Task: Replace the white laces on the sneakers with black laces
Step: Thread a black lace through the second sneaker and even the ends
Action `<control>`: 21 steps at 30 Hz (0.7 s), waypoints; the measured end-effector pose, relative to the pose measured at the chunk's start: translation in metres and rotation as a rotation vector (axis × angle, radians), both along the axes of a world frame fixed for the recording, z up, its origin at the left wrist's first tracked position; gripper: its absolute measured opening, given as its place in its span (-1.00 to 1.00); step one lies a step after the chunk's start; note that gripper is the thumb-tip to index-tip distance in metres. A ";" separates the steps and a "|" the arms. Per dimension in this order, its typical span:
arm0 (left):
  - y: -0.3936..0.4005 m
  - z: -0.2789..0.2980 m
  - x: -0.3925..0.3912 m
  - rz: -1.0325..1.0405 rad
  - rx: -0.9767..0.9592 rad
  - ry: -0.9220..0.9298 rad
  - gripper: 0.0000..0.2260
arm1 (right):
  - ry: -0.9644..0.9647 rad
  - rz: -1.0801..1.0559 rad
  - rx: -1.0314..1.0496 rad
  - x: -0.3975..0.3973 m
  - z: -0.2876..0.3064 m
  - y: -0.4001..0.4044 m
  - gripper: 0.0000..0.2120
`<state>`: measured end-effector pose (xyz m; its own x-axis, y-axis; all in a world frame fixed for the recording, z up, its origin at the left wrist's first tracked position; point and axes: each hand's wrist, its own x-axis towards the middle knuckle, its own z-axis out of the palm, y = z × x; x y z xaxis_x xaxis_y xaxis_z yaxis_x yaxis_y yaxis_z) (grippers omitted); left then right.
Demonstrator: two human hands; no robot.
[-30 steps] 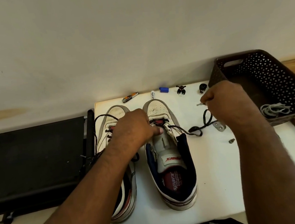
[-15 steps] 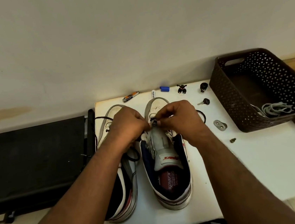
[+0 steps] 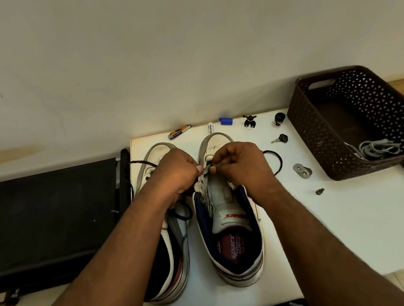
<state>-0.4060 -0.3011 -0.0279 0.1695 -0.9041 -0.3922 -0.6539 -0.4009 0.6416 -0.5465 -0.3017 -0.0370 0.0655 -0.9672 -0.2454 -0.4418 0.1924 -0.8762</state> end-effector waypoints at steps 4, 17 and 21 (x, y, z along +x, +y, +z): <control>0.001 -0.001 0.001 -0.014 -0.008 -0.011 -0.89 | -0.012 0.017 0.011 0.000 0.000 0.000 -0.77; 0.003 0.003 0.005 -0.006 0.012 0.046 -0.86 | 0.266 0.182 -0.059 0.008 0.000 0.003 -0.92; 0.004 0.005 0.009 0.004 0.068 0.133 -0.84 | 0.214 0.130 -0.048 0.008 0.001 0.002 -0.84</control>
<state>-0.3965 -0.2974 -0.0228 0.1157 -0.8743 -0.4714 -0.5627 -0.4488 0.6942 -0.5387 -0.2999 -0.0359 0.1413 -0.9650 -0.2208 -0.6367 0.0821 -0.7667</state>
